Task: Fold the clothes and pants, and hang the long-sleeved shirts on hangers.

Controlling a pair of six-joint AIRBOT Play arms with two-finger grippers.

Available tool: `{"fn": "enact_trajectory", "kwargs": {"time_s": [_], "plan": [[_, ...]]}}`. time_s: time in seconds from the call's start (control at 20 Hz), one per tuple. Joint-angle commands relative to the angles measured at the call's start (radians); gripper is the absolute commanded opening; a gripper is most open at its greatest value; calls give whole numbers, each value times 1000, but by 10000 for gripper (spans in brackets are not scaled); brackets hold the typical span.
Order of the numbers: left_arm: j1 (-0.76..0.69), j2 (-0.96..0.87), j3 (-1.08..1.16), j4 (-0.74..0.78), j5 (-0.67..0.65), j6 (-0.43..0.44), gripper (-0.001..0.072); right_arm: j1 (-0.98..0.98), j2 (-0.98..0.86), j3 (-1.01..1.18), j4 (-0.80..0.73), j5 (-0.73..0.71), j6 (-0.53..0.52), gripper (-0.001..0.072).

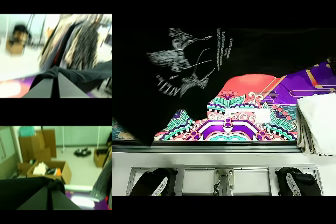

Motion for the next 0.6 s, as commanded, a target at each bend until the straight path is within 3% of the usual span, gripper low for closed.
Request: {"fn": "enact_trajectory", "kwargs": {"time_s": [0.0,0.25,0.45,0.55], "plan": [[-26,0,54,12,26,-1,9,1,40,20,0,-46,2,9],[-25,-209,49,13,-63,-1,9,1,-88,20,-1,63,12,9],[-19,-447,-50,10,-64,-1,9,2,-379,19,-2,227,-19,9],[9,-586,-98,10,-7,0,8,2,-554,19,-3,190,-45,9]]}}
